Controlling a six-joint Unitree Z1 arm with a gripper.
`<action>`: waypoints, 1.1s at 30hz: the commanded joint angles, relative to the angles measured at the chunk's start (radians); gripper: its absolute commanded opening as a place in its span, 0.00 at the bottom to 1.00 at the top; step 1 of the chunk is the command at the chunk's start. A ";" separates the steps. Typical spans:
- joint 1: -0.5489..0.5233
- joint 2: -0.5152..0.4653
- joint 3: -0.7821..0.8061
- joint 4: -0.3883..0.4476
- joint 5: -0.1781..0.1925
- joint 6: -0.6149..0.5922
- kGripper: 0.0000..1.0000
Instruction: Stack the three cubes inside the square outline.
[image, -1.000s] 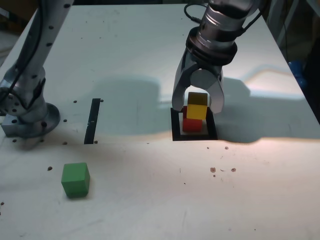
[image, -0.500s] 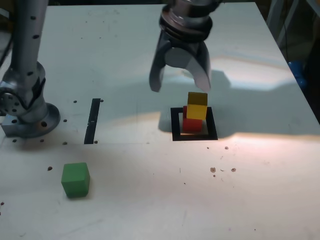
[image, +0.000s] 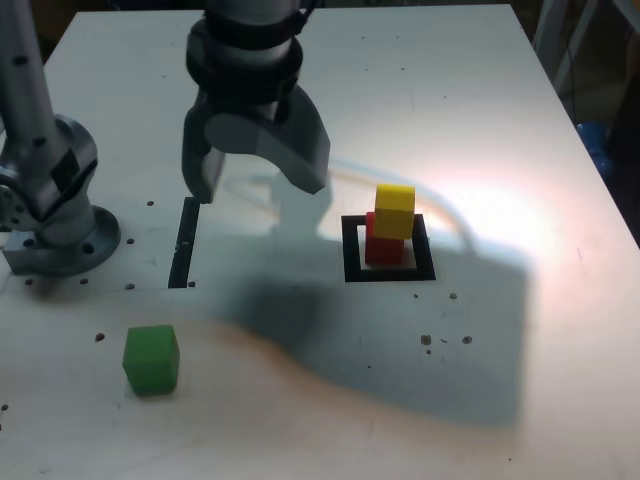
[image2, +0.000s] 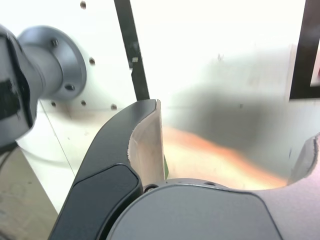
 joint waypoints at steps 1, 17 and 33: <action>-0.033 -0.019 0.027 -0.009 -0.014 -0.036 1.00; -0.266 -0.017 0.165 -0.106 -0.162 -0.331 0.99; -0.409 -0.002 0.300 -0.285 -0.250 -0.423 0.99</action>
